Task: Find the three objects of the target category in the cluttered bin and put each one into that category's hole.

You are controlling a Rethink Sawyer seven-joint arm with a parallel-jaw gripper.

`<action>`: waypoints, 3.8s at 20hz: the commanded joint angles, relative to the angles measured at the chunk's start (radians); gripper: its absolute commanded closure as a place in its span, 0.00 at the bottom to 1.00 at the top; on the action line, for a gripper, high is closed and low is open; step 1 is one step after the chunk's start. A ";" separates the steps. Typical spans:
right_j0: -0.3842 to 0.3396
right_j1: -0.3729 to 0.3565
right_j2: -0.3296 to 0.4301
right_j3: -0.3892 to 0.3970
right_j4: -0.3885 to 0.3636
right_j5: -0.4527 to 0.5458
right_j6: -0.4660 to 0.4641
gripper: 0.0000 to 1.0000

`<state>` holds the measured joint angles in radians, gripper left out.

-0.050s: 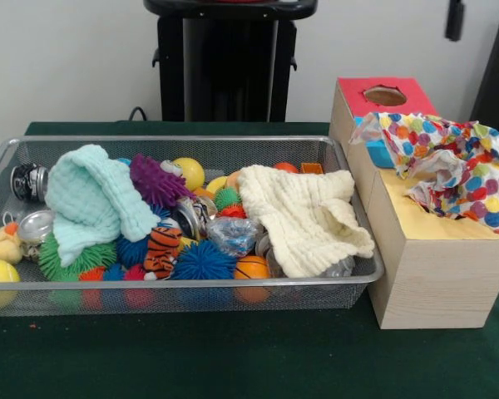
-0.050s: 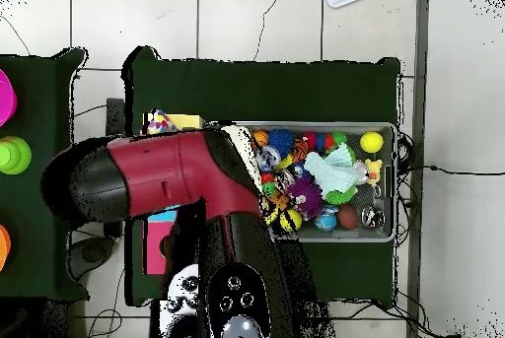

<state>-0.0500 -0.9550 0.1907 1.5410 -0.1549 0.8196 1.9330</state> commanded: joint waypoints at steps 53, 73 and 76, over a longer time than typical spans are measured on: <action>-0.008 0.149 -0.091 0.230 0.022 -0.403 0.127 1.00; 0.004 0.157 -0.055 0.265 0.161 -0.418 0.184 1.00; 0.006 0.166 -0.055 0.263 0.168 -0.433 0.184 1.00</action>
<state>-0.0383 -0.8374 0.1039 1.7161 -0.0291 0.4269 1.9330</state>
